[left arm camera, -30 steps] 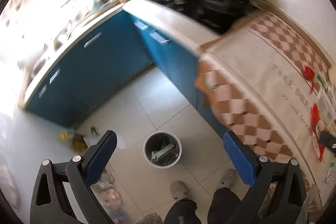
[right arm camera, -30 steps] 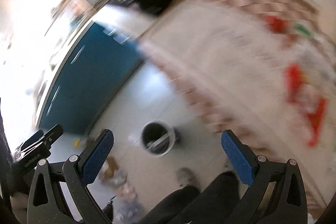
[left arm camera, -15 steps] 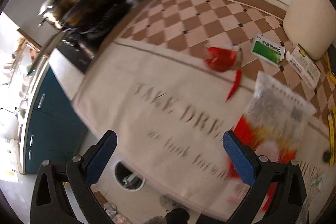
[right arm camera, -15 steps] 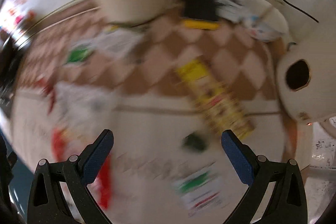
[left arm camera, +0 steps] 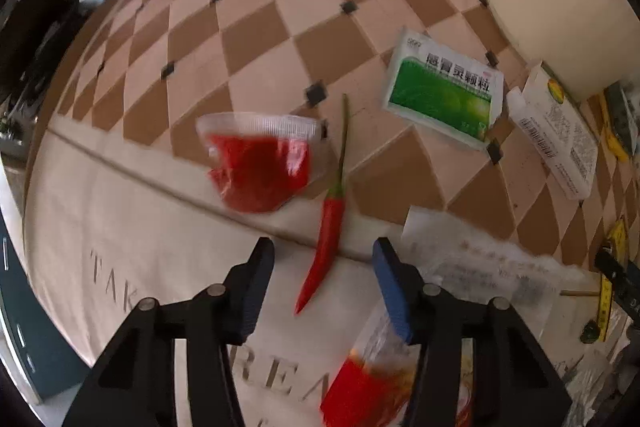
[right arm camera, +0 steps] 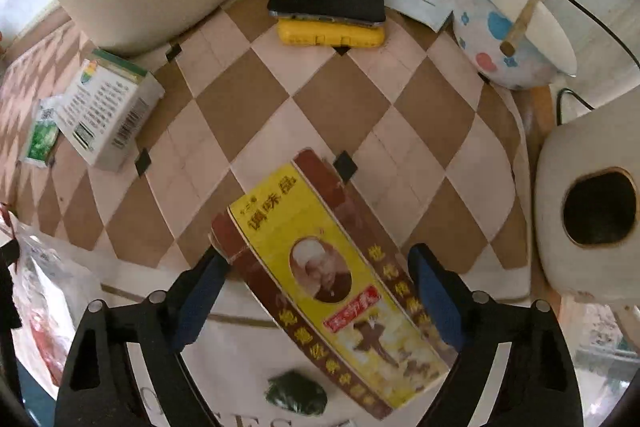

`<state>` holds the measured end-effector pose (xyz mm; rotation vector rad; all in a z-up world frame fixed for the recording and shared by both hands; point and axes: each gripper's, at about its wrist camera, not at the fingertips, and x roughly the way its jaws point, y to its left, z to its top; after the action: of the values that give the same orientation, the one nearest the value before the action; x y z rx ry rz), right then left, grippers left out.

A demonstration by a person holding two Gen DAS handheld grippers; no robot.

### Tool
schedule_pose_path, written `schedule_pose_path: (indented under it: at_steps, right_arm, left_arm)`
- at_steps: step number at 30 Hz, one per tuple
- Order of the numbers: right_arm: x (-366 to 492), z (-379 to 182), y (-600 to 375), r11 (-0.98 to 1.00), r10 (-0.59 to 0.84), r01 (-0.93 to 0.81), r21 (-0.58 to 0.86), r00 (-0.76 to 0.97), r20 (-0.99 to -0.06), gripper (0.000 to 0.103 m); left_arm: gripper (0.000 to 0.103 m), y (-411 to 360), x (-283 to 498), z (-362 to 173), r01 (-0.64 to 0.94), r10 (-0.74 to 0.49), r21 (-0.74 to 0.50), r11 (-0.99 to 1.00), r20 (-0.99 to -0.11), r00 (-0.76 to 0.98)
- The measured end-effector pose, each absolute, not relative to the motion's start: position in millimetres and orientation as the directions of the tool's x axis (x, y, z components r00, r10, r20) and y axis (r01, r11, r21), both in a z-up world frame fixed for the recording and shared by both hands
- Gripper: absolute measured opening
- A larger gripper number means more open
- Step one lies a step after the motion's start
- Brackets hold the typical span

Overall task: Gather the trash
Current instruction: 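Grasp the red chili with the left tool while the right tool grasps the yellow spice box, then carry chili and spice box to the bin and open both tools over it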

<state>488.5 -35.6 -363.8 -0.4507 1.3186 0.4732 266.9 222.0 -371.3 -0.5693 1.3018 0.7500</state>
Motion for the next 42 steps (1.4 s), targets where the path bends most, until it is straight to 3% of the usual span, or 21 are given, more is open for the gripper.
schedule_pose_path:
  at_steps: [1,3,4,11,20,26,32,42]
  right_arm:
    - [490.6,-367.6,-33.2,0.821,0.082,-0.569,-0.035,0.179,-0.981,0.089]
    - [493.4,-367.8,-36.7,0.818,0.095,-0.575,-0.022,0.172,-0.981,0.088]
    - [495.6,-367.7,-39.4,0.816,0.099,-0.578,-0.019,0.172,-0.98,0.086]
    - [491.5,-367.6,-37.5,0.786,0.11,-0.616,-0.05,0.219,-0.97,0.079]
    - [478.3,-345.7,-48.8,0.782,0.18,-0.624,-0.013,0.245,-0.953,0.072]
    - [475.1,-314.7,-64.2,0.797,0.256,-0.601,0.065,0.238,-0.937,0.071]
    - [460.7,-280.1,-63.8,0.786,0.342,-0.598,0.157,0.209,-0.916,0.071]
    - [378.7,-225.5,-21.3,0.669,0.473,-0.702,0.245,0.147,-0.869,0.07]
  left_arm:
    - [0.042,223.0,269.9,-370.4,-0.758,0.168,0.038,0.652,-0.981,0.095]
    - [0.016,222.9,274.1,-366.3,-0.746,0.151,0.011,0.666,-0.981,0.12]
    - [0.007,222.1,276.6,-364.8,-0.741,0.159,0.024,0.671,-0.981,0.113]
    - [0.008,197.9,278.5,-346.4,-0.699,0.239,0.105,0.707,-0.966,0.097]
    - [0.008,151.4,254.2,-286.0,-0.706,0.386,0.168,0.687,-0.909,0.159]
    - [0.008,129.0,235.5,-247.1,-0.748,0.422,0.124,0.652,-0.879,0.222]
    - [0.008,158.6,199.9,-237.0,-0.792,0.414,0.051,0.608,-0.872,0.262]
    - [0.008,157.1,91.9,-220.5,-0.872,0.448,0.03,0.489,-0.866,0.221]
